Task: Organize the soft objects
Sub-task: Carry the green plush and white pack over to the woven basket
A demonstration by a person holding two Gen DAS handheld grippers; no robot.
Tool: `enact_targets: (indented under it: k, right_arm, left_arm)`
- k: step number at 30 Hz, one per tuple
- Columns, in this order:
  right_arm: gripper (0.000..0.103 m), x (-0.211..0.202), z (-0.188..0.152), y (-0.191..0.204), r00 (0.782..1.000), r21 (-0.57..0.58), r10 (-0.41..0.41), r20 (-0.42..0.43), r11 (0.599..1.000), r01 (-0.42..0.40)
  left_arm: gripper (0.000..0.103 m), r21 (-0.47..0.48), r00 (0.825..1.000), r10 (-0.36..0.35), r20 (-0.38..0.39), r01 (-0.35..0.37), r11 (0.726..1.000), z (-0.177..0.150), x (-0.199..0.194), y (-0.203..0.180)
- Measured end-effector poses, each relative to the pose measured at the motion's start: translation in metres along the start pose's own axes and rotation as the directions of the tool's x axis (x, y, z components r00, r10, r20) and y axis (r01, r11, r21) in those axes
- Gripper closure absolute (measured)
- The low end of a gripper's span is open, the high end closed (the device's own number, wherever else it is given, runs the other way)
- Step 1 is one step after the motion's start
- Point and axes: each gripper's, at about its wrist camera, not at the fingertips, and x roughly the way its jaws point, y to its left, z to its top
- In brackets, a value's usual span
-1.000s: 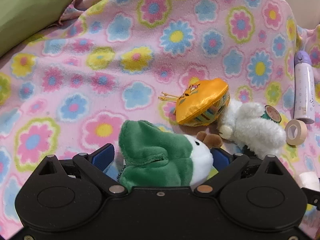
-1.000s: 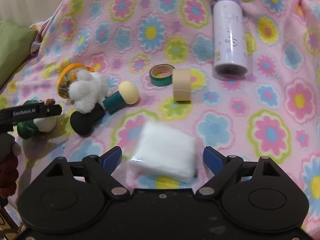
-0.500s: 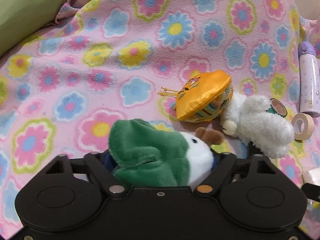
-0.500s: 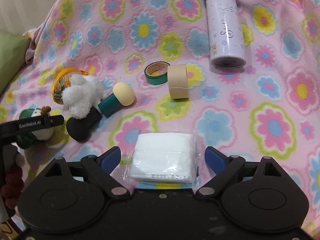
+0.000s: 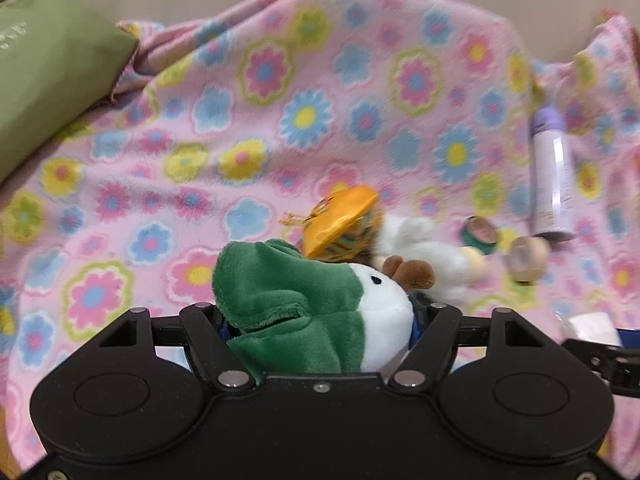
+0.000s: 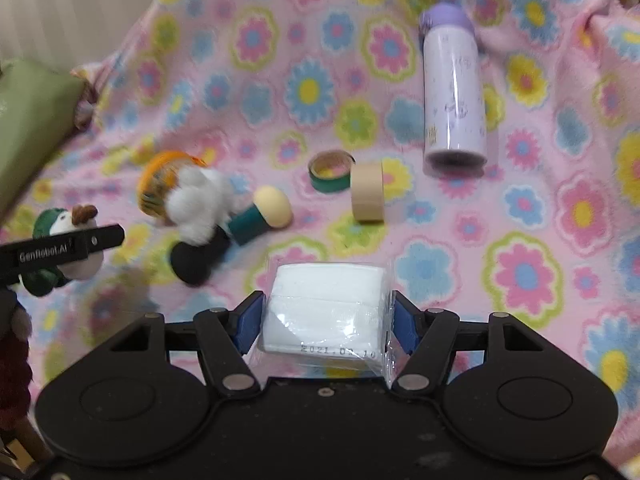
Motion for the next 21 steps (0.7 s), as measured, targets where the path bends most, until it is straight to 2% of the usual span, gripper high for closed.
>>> enact_targets:
  k: [6, 11, 16, 21]
  right_arm:
    - [0.038, -0.056, -0.009, 0.004, 0.996, 0.025, 0.059, 0.071, 0.998, -0.061]
    - [0.038, -0.105, -0.028, 0.010, 0.987, 0.036, 0.093, 0.133, 0.994, -0.099]
    - [0.037, -0.150, -0.056, 0.014, 0.976, 0.047, 0.124, 0.178, 0.990, -0.134]
    - [0.037, -0.180, -0.084, 0.016, 0.969, 0.049, 0.146, 0.201, 0.986, -0.159]
  left_arm:
    - [0.035, 0.020, 0.998, -0.060, 0.026, 0.060, 0.998, -0.011, -0.057, -0.017]
    - [0.035, 0.020, 0.995, -0.101, 0.010, 0.101, 0.995, -0.028, -0.097, -0.029]
    - [0.035, 0.035, 0.996, -0.087, -0.009, 0.087, 0.996, -0.051, -0.128, -0.041]
    - [0.035, 0.028, 0.994, -0.109, -0.021, 0.110, 0.994, -0.076, -0.156, -0.049]
